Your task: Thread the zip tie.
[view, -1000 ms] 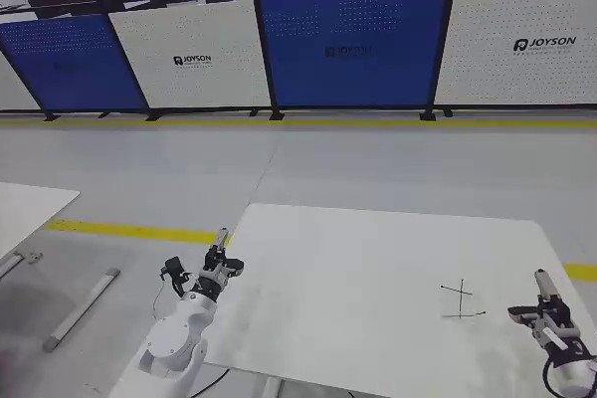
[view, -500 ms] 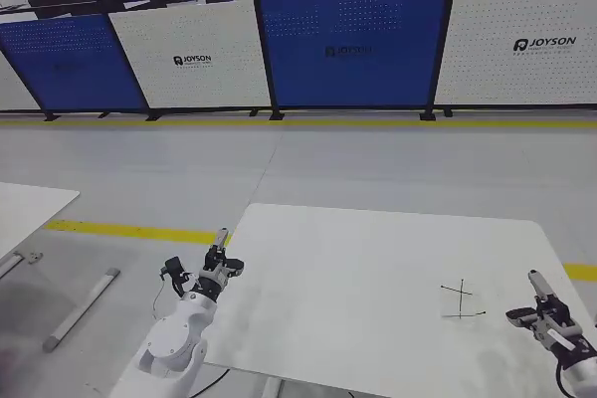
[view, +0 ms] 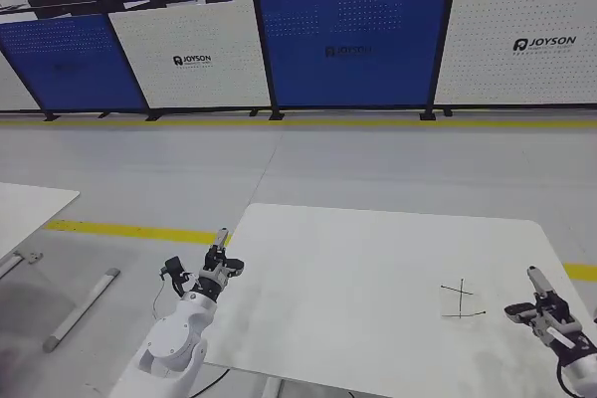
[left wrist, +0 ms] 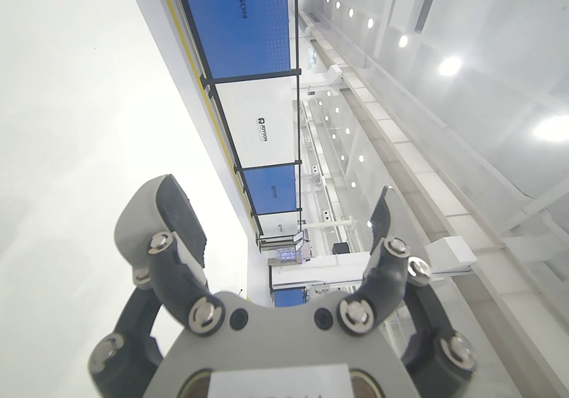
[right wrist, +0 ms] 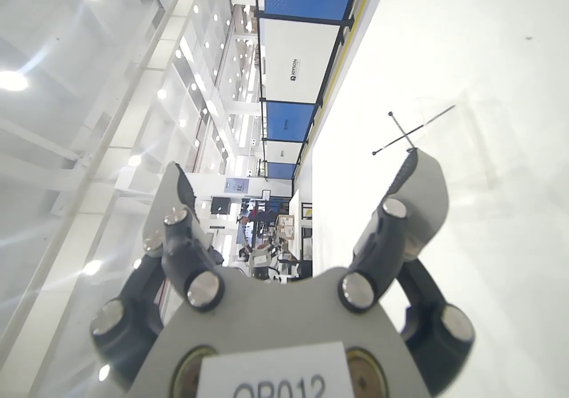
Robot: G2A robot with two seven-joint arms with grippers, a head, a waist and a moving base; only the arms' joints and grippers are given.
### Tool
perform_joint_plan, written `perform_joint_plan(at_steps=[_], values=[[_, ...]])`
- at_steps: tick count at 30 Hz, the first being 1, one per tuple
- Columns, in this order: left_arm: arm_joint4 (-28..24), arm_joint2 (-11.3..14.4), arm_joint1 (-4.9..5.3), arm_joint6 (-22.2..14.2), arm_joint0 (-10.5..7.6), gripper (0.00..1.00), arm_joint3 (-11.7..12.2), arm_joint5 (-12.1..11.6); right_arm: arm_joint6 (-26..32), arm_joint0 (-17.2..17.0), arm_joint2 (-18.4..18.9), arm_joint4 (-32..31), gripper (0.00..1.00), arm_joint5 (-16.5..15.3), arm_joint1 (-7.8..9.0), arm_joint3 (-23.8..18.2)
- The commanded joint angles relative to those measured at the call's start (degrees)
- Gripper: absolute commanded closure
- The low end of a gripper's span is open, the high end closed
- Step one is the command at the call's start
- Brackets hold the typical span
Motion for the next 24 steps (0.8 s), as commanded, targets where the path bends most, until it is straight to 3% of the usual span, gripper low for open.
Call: perform_joint_plan(at_steps=[1,3,7,10,12,24], values=[[0.00,0.00,0.00,0.00,0.00,0.00,0.00,0.00,9.74,1.77,1.31,-0.43,0.00,-2.56,0.39,3.27],[0.00,0.00,0.00,0.00,0.00,0.00,0.00,0.00,15.98,3.52,1.75,-1.28,0.00,-4.41,0.89,5.22],[0.00,0.00,0.00,0.00,0.00,0.00,0.00,0.00,27.96,8.94,1.47,-4.07,0.00,-4.52,2.03,10.43],[0.00,0.00,0.00,0.00,0.00,0.00,0.00,0.00,32.85,12.92,0.50,-6.48,0.00,-5.00,2.65,14.23],[0.00,0.00,0.00,0.00,0.00,0.00,0.00,0.00,32.39,14.21,0.28,-6.96,0.00,-4.84,2.76,15.72],[0.00,0.00,0.00,0.00,0.00,0.00,0.00,0.00,32.39,14.21,0.28,-6.96,0.00,-4.84,2.76,15.72]])
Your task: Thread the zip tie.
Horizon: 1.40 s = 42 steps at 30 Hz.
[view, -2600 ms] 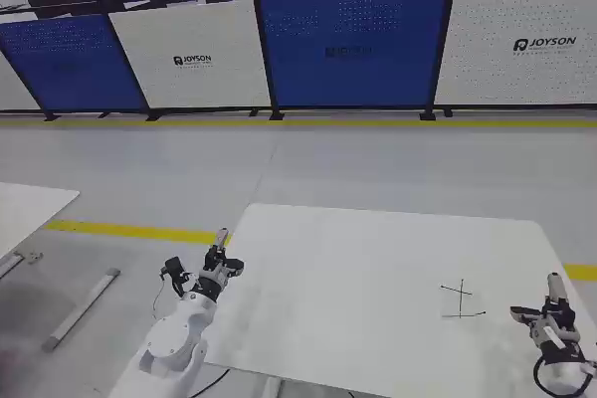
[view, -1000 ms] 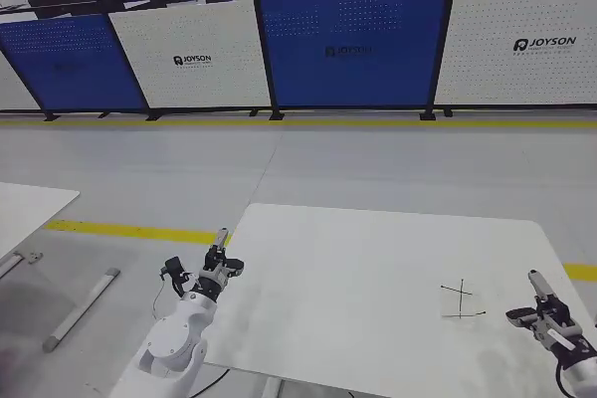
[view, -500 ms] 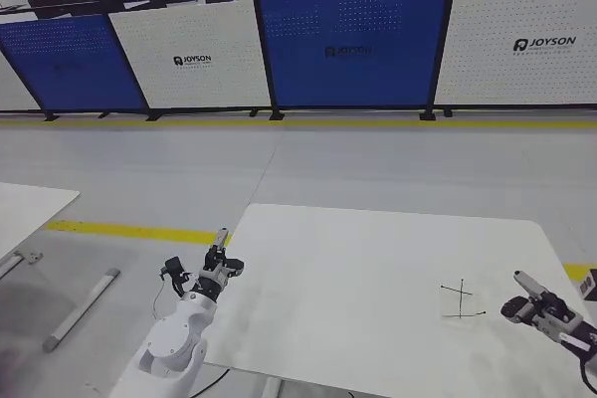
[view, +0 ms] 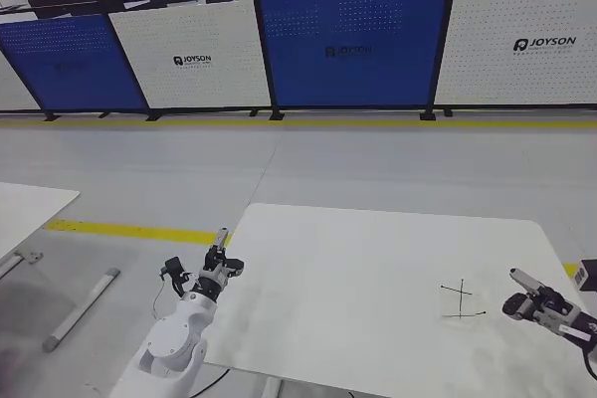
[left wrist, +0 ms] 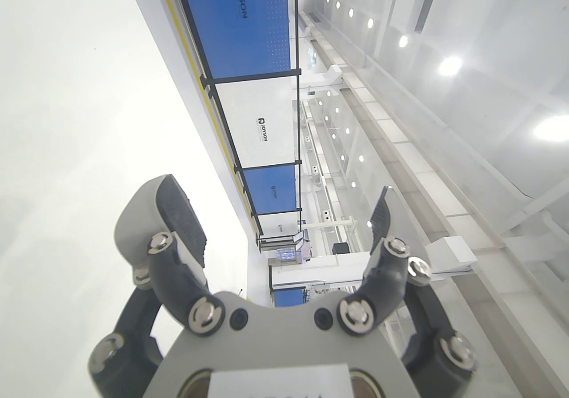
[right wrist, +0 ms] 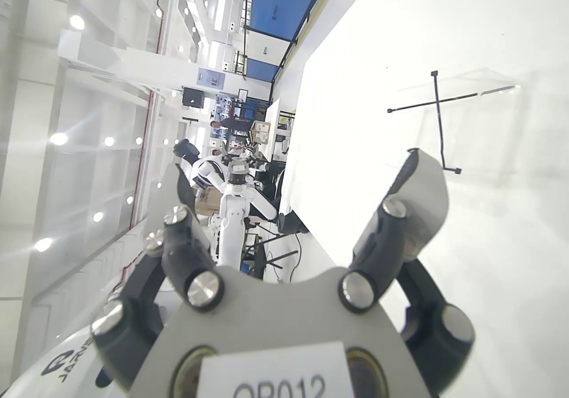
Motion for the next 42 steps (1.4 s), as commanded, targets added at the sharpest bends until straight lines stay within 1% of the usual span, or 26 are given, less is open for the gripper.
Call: perform_joint_plan(at_steps=[1,8,9,10,11,14,15,18,19,20,21,22,23,24,25,40,42], values=[[0.00,0.00,0.00,0.00,0.00,0.00,0.00,0.00,0.00,0.00,0.00,0.00,0.00,0.00,0.00,0.00],[0.00,0.00,0.00,0.00,0.00,0.00,0.00,0.00,0.00,0.00,0.00,0.00,0.00,0.00,0.00,0.00],[0.00,0.00,0.00,0.00,0.00,0.00,0.00,0.00,1.69,0.27,-0.45,-1.08,0.00,-0.71,0.12,-1.35],[0.00,0.00,0.00,0.00,0.00,0.00,0.00,0.00,4.81,0.79,-0.55,-3.54,0.00,-1.14,0.52,-2.43],[0.00,0.00,0.00,0.00,0.00,0.00,0.00,0.00,5.71,1.32,-0.16,-4.19,0.00,-0.84,0.75,-2.46],[0.00,0.00,0.00,0.00,0.00,0.00,0.00,0.00,9.51,2.99,-0.26,-5.54,0.00,-0.80,1.34,-2.64],[0.00,0.00,0.00,0.00,0.00,0.00,0.00,0.00,11.23,3.59,-0.66,-6.87,0.00,-0.79,1.58,-2.76],[0.00,0.00,0.00,0.00,0.00,0.00,0.00,0.00,14.99,6.67,-2.39,-10.19,0.00,0.66,2.17,-1.11],[0.00,0.00,0.00,0.00,0.00,0.00,0.00,0.00,15.74,8.17,-3.31,-11.06,0.00,0.97,2.31,0.18],[0.00,0.00,0.00,0.00,0.00,0.00,0.00,0.00,17.08,9.22,-4.47,-12.20,0.00,0.57,2.42,1.01],[0.00,0.00,0.00,0.00,0.00,0.00,0.00,0.00,17.80,10.30,-5.53,-13.35,0.00,-0.66,2.55,1.78],[0.00,0.00,0.00,0.00,0.00,0.00,0.00,0.00,17.77,11.08,-6.31,-13.52,0.00,-1.75,2.59,3.07],[0.00,0.00,0.00,0.00,0.00,0.00,0.00,0.00,17.80,11.93,-7.31,-11.94,0.00,-3.09,2.54,4.71],[0.00,0.00,0.00,0.00,0.00,0.00,0.00,0.00,17.80,12.34,-8.24,-10.85,0.00,-4.54,2.60,5.71],[0.00,0.00,0.00,0.00,0.00,0.00,0.00,0.00,17.80,12.53,-8.73,-10.21,0.00,-5.20,2.69,6.44],[0.00,0.00,0.00,0.00,0.00,0.00,0.00,0.00,17.80,12.53,-8.73,-10.21,0.00,-5.20,2.69,6.44],[0.00,0.00,0.00,0.00,0.00,0.00,0.00,0.00,17.80,12.69,-9.20,-11.05,0.00,-4.75,2.77,6.01]])
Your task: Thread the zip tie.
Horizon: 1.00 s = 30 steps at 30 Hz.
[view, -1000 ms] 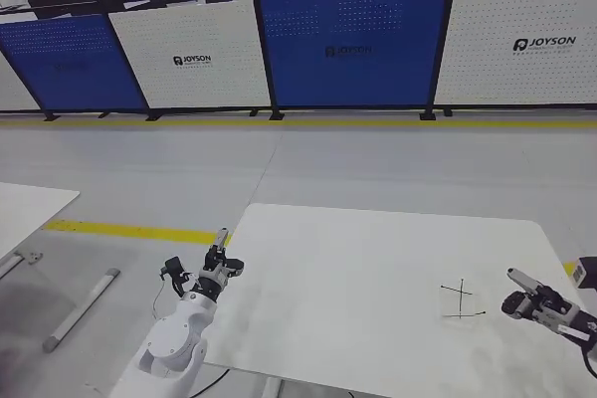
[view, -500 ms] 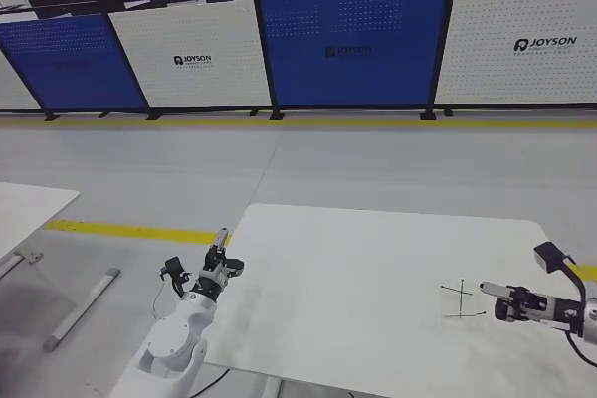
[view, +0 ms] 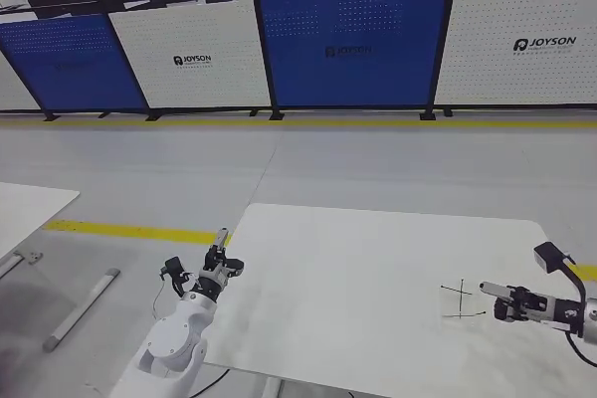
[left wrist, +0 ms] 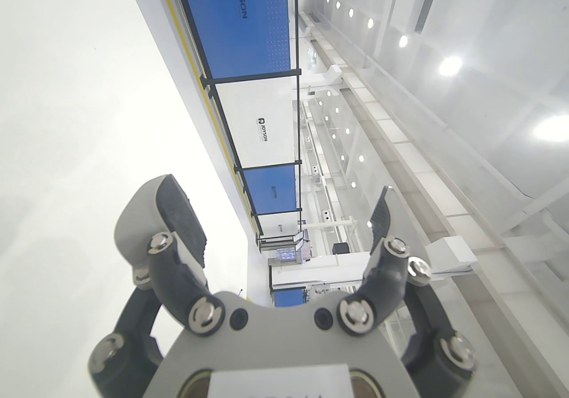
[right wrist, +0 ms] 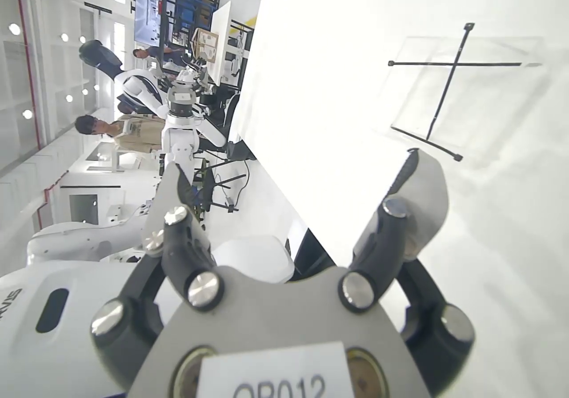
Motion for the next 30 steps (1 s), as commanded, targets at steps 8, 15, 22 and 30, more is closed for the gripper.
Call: perform_joint_plan(at_steps=[8,15,22,30], values=[[0.00,0.00,0.00,0.00,0.00,0.00,0.00,0.00,0.00,7.31,-12.09,-4.09,0.00,10.29,2.12,-0.09],[0.00,0.00,0.00,0.00,0.00,0.00,0.00,0.00,0.00,11.17,-18.25,-4.37,0.00,10.55,2.86,3.06],[0.00,0.00,0.00,0.00,0.00,0.00,0.00,0.00,0.00,11.17,-18.25,-4.37,0.00,10.55,2.86,3.06],[0.00,0.00,0.00,0.00,0.00,0.00,0.00,0.00,-0.46,9.89,-15.42,-4.53,0.00,9.59,3.64,0.23]])
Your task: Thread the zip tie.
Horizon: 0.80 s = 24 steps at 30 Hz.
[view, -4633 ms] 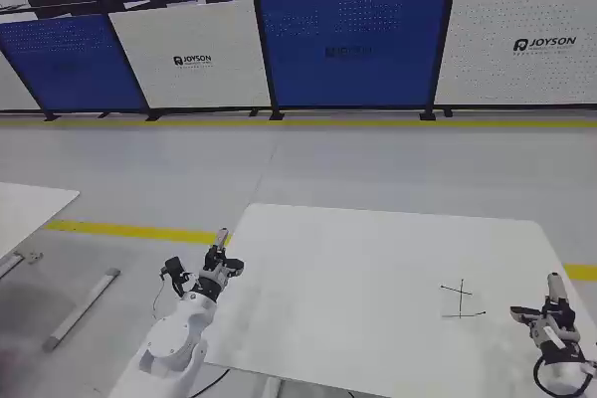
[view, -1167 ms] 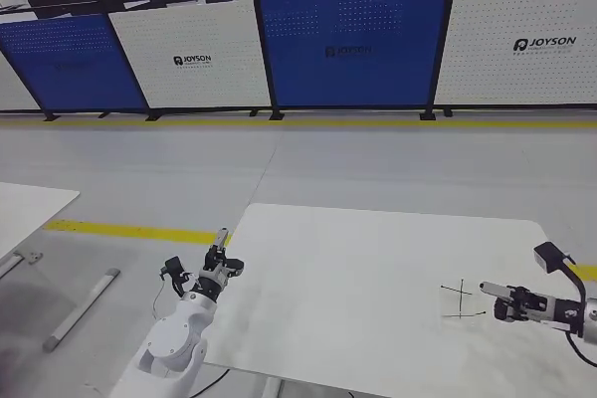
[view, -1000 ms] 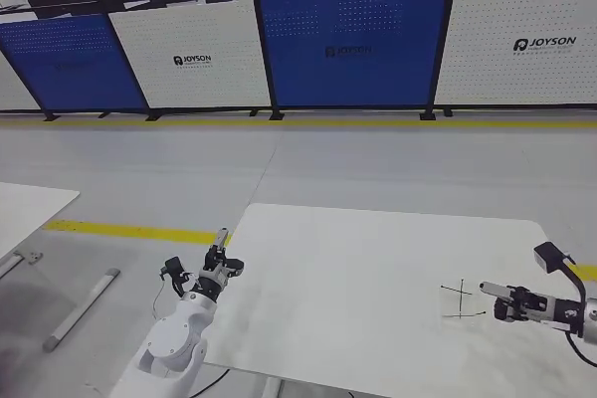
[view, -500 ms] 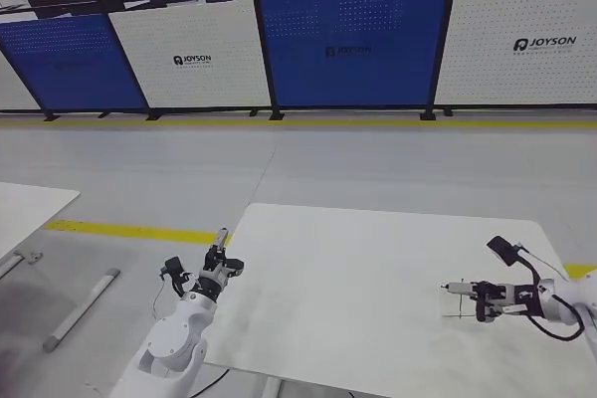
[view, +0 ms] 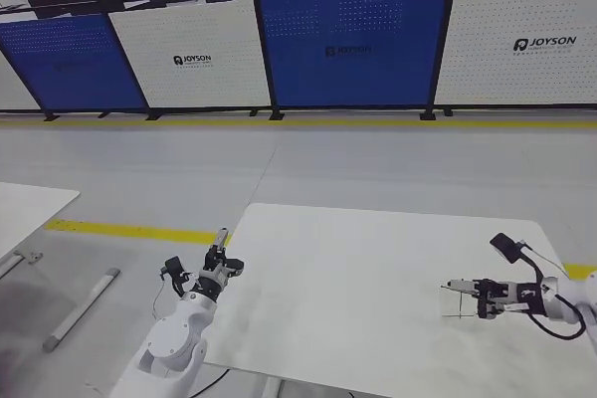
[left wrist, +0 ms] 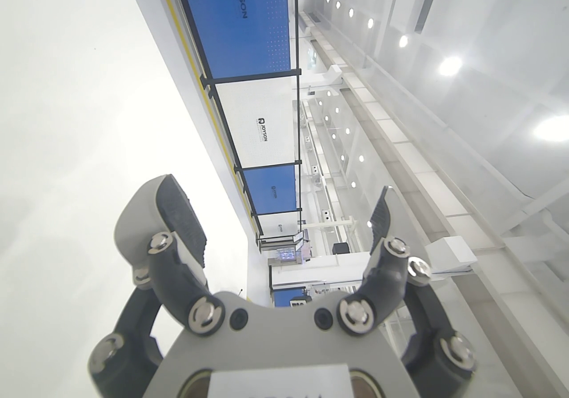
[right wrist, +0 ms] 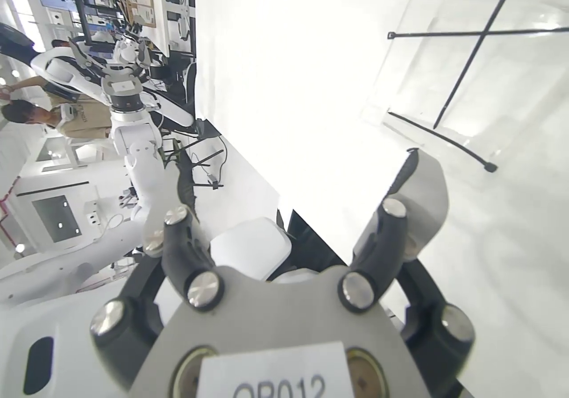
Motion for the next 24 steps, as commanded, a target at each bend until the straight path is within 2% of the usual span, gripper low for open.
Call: perform_joint_plan(at_steps=[1,4,7,9,13,15,24], values=[[0.00,0.00,0.00,0.00,0.00,0.00,0.00,0.00,0.82,-1.21,2.40,-0.08,0.00,-0.58,0.69,-1.75],[0.00,0.00,0.00,0.00,0.00,0.00,0.00,0.00,0.82,-3.03,4.61,0.43,0.00,-0.83,1.72,-3.58],[0.00,0.00,0.00,0.00,0.00,0.00,0.00,0.00,0.82,-3.29,4.57,-1.39,0.00,1.87,3.10,-3.74],[0.00,0.00,0.00,0.00,0.00,0.00,0.00,0.00,0.82,-2.98,2.74,-1.47,0.00,2.97,3.84,-2.72],[0.00,0.00,0.00,0.00,0.00,0.00,0.00,0.00,0.82,0.74,-0.27,-3.13,0.00,8.56,4.48,1.50],[0.00,0.00,0.00,0.00,0.00,0.00,0.00,0.00,0.82,1.53,-1.16,-2.29,0.00,7.60,4.30,2.39],[0.00,0.00,0.00,0.00,0.00,0.00,0.00,0.00,0.82,1.53,-1.16,-2.29,0.00,7.60,4.30,2.39]])
